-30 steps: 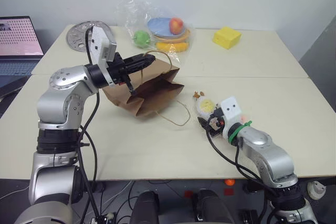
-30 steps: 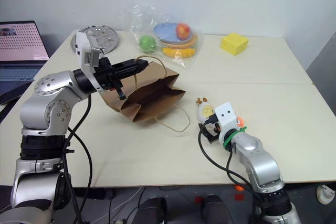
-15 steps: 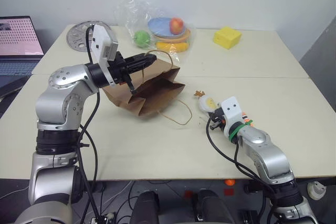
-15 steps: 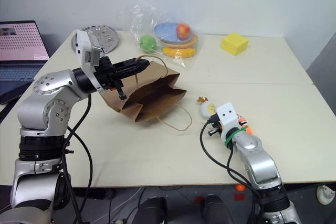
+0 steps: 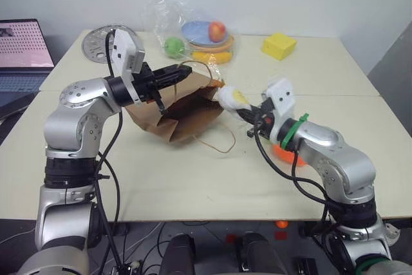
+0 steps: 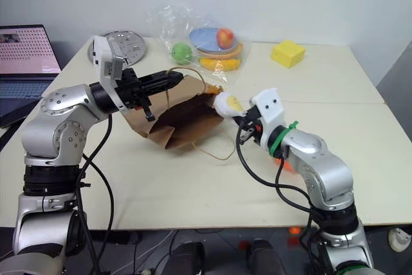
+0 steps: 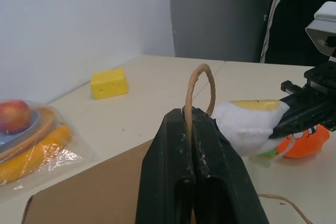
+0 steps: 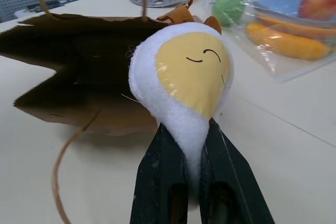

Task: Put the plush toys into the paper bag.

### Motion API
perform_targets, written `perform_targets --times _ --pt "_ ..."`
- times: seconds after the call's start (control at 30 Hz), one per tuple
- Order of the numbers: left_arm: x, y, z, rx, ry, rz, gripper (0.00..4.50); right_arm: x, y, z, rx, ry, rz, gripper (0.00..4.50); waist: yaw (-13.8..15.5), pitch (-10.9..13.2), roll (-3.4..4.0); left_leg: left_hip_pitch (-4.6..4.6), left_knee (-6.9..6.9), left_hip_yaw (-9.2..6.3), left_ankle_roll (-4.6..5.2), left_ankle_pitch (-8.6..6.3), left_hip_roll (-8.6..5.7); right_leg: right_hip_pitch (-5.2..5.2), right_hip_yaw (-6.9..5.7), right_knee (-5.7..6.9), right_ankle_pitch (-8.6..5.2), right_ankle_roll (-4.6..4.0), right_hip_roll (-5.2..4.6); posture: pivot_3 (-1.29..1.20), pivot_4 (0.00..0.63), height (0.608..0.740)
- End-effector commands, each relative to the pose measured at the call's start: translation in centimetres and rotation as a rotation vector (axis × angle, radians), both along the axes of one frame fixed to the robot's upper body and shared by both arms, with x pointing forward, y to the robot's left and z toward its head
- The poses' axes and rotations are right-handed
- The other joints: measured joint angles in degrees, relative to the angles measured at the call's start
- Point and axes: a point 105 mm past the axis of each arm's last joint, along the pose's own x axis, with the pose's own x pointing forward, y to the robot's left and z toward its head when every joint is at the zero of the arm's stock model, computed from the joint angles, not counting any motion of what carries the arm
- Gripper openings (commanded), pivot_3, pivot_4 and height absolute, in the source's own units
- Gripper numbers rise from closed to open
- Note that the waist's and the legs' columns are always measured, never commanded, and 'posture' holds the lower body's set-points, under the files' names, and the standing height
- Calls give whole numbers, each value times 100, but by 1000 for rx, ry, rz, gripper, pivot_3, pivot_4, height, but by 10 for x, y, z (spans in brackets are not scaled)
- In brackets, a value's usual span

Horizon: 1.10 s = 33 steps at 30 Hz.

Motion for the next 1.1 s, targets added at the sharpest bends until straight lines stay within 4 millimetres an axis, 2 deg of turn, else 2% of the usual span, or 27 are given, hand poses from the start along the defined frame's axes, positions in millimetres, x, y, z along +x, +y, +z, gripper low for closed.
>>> perform_targets --times 0.03,0.17,0.3,0.47,0.63,0.77,0.87,0.97,1.1 --pt "-3 -5 13 2 -57 -27 0 -5 21 3 -29 4 81 16 0 0 0 -2 0 0 0 0 0 -1 0 -1 0 0 0 0 150 740" --pt "-3 -10 14 2 -62 -42 0 -5 37 -2 -49 44 121 16 -1 0 0 -2 0 1 0 0 0 -3 0 -1 0 0 0 0 150 740" --pt "-7 -19 11 -4 -54 -78 0 4 63 2 -35 45 151 16 -3 0 0 -2 1 2 0 0 0 -3 1 0 0 0 0 0 150 740" --pt "-10 -25 10 -16 -47 -104 0 22 87 -2 -28 44 156 16 -8 0 0 -2 0 1 0 0 2 -6 -1 2 0 0 1 0 150 740" --pt "-15 -30 9 -20 -35 -137 0 52 113 -7 -2 10 103 16 -13 0 0 -5 -3 1 0 0 1 -9 -1 2 0 0 1 0 150 740" --pt "-19 -33 8 -20 -20 -163 0 69 124 -20 40 7 53 16 -23 0 0 -4 -7 0 0 0 2 -10 -2 2 0 0 2 0 150 740" --pt "-20 -32 8 -18 -17 -163 0 72 126 -32 28 -7 54 16 -11 0 0 -6 -9 0 -1 -1 1 -11 -2 2 1 0 1 0 150 740" --pt "-19 -28 8 -14 -17 -151 0 71 122 -32 61 -10 68 847 -13 0 0 -9 -8 1 -3 -2 0 -12 -1 1 1 0 -1 0 150 740" --pt "-19 -25 6 -10 -11 -139 0 63 105 -20 102 -47 80 2366 -12 0 1 -8 -9 -2 -4 -2 2 -11 -3 4 1 0 0 0 150 740"
